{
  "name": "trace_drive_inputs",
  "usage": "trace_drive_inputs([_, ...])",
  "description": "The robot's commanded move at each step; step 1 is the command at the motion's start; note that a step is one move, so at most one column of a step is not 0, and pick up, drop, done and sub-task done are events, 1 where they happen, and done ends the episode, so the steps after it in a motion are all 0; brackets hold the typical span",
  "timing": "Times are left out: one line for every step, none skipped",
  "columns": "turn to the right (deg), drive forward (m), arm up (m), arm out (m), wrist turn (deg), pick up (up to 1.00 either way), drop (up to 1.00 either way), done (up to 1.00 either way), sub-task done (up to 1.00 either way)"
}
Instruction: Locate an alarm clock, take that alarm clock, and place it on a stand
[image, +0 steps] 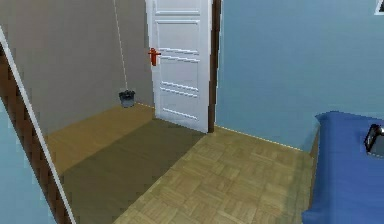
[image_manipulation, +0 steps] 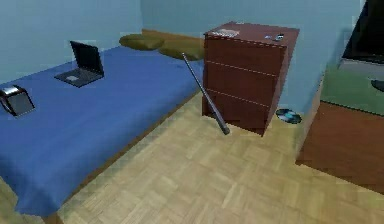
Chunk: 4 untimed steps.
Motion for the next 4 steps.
trace_drive_inputs([0.0,0.25,0.0,0.0,0.0,0.0,0.0,0.0,0.0])
trace_drive_inputs([6.0,0.0,0.0,0.0,0.0,0.0,0.0,0.0,0.0])
trace_drive_inputs([0.0,0.4,0.0,0.0,0.0,0.0,0.0,0.0,0.0])
trace_drive_inputs([24.0,0.0,0.0,0.0,0.0,0.0,0.0,0.0,0.0])
